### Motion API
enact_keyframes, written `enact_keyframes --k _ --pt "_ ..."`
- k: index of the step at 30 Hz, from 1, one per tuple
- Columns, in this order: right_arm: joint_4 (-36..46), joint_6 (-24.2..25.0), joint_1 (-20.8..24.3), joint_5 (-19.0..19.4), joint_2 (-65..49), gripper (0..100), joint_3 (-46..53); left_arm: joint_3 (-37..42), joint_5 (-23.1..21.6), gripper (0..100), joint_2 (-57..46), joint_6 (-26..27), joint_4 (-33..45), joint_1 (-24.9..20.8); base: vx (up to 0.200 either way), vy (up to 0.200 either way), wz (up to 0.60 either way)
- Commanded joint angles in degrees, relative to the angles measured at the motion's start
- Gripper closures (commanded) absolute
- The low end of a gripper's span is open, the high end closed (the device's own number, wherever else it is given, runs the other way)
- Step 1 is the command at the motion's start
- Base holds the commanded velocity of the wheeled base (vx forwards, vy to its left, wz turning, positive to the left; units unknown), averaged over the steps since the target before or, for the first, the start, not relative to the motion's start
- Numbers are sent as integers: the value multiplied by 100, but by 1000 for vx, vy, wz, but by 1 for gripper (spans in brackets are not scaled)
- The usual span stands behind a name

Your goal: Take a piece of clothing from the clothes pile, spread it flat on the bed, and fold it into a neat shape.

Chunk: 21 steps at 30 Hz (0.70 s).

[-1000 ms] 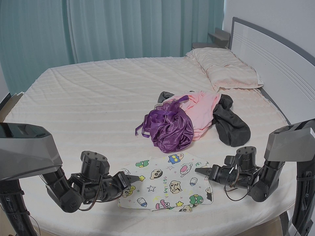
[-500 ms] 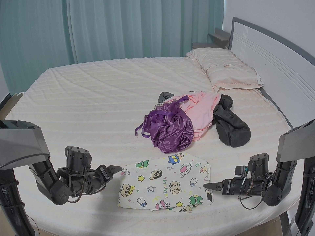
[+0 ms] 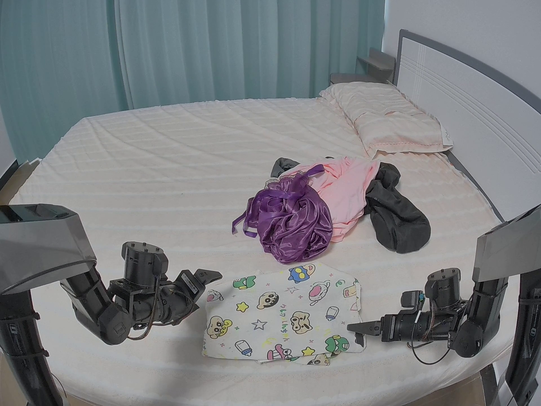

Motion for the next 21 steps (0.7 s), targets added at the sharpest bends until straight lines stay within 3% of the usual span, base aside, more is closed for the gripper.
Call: enact_keyframes --k 1,18,19,21 --pt "-13 10 20 8 20 0 -16 -207 33 0 257 11 24 -82 0 0 0" --pt "-171 45 82 8 37 0 -34 -585 95 0 609 371 50 -152 0 0 0" --pt "-171 45 82 8 37 0 -34 -594 95 100 609 380 50 -152 0 0 0" --pt "-171 45 82 8 37 0 -25 -602 95 100 697 635 42 -126 0 0 0"
